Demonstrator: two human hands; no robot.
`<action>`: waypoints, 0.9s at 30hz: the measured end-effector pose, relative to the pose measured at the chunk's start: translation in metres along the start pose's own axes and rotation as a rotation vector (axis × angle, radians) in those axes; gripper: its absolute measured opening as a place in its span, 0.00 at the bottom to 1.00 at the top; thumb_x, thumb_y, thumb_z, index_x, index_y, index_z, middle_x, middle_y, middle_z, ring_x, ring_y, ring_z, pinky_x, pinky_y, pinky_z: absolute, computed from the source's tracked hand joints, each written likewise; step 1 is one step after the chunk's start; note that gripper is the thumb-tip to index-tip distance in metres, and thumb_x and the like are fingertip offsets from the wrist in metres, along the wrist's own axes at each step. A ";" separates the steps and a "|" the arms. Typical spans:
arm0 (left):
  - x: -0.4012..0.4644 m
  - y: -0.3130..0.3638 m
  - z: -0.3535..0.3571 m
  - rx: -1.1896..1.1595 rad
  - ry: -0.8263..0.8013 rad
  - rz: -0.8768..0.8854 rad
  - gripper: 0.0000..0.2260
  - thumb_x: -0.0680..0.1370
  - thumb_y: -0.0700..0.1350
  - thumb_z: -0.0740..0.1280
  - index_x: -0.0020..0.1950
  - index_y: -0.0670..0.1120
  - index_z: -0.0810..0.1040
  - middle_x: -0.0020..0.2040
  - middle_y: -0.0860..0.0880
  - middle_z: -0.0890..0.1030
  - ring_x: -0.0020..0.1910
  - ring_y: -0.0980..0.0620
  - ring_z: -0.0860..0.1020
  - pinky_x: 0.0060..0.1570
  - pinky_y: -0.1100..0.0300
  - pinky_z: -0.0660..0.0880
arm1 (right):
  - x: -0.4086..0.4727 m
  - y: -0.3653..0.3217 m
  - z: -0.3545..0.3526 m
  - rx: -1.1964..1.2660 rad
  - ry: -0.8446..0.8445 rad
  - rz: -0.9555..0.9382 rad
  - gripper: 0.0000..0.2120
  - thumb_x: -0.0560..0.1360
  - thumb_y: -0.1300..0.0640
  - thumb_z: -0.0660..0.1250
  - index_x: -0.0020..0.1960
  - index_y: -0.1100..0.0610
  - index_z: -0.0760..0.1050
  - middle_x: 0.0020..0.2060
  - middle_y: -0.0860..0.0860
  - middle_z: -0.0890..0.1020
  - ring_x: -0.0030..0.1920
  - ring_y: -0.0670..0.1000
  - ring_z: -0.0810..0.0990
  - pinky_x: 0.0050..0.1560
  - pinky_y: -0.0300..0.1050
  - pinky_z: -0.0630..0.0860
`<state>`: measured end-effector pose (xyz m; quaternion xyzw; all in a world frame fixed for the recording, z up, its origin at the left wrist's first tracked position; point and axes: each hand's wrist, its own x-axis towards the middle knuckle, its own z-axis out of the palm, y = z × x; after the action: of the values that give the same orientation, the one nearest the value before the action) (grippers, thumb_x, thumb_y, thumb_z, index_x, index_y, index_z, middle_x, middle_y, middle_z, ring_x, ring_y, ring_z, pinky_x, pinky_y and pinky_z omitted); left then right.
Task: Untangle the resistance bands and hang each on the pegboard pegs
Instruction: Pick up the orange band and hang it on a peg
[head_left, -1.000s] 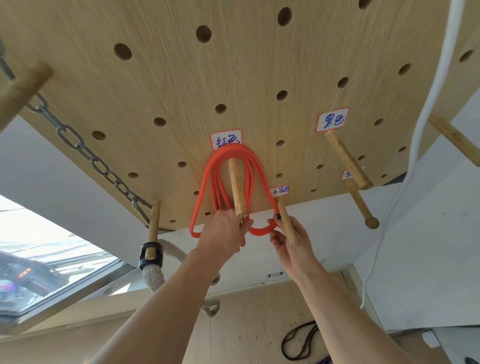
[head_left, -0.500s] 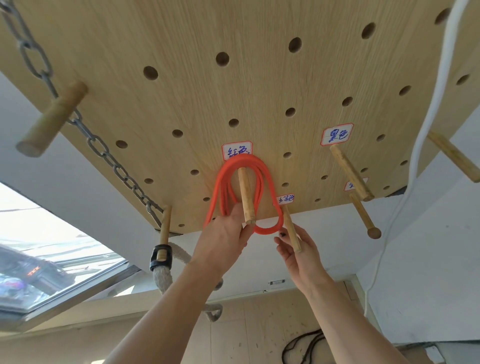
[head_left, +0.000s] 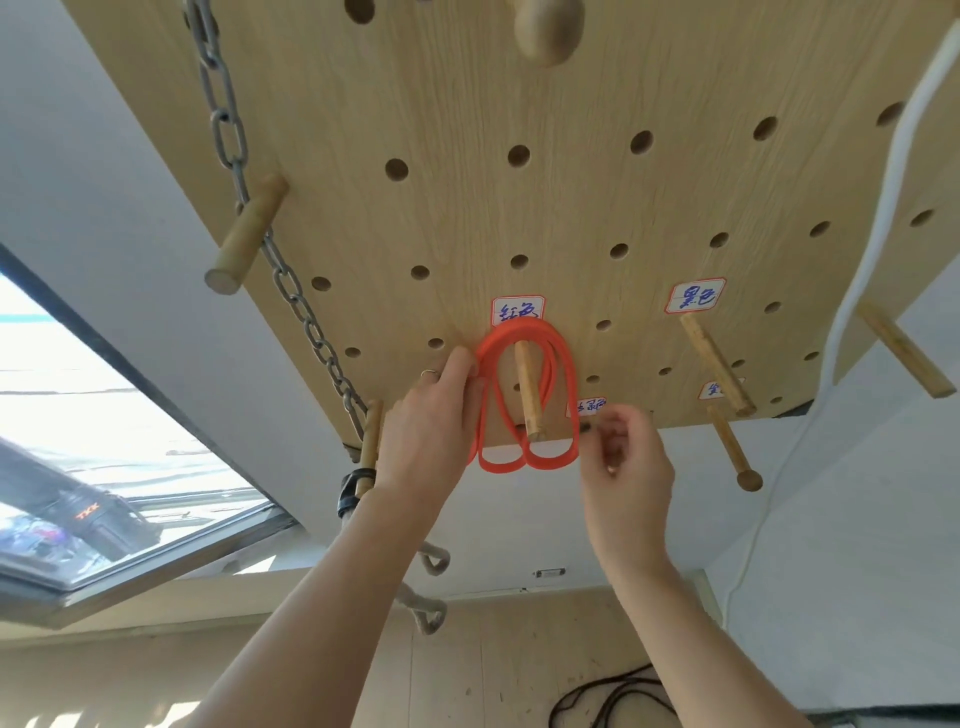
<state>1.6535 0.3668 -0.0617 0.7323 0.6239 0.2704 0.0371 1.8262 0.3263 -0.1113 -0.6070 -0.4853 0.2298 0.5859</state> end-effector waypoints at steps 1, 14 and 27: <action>0.003 0.002 0.000 0.012 -0.008 -0.007 0.09 0.86 0.50 0.54 0.55 0.47 0.69 0.40 0.47 0.76 0.35 0.42 0.76 0.33 0.50 0.73 | 0.008 -0.005 0.006 -0.013 -0.049 -0.034 0.06 0.79 0.63 0.69 0.55 0.56 0.77 0.41 0.48 0.81 0.41 0.45 0.80 0.39 0.31 0.73; 0.012 -0.001 -0.001 0.146 0.025 0.082 0.07 0.86 0.50 0.57 0.55 0.47 0.65 0.42 0.50 0.75 0.32 0.41 0.75 0.30 0.48 0.76 | 0.044 -0.013 0.039 -0.183 -0.090 -0.197 0.06 0.82 0.56 0.66 0.50 0.55 0.70 0.35 0.49 0.78 0.34 0.53 0.78 0.35 0.57 0.77; 0.020 0.004 0.008 0.214 0.114 0.073 0.14 0.83 0.57 0.63 0.53 0.47 0.66 0.39 0.52 0.74 0.32 0.48 0.68 0.26 0.56 0.66 | 0.058 -0.014 0.035 -0.241 -0.068 -0.184 0.16 0.77 0.54 0.73 0.49 0.55 0.64 0.28 0.44 0.70 0.27 0.46 0.71 0.28 0.45 0.68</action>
<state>1.6619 0.3864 -0.0599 0.7375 0.6234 0.2446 -0.0868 1.8163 0.3912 -0.0891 -0.6178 -0.5825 0.1358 0.5104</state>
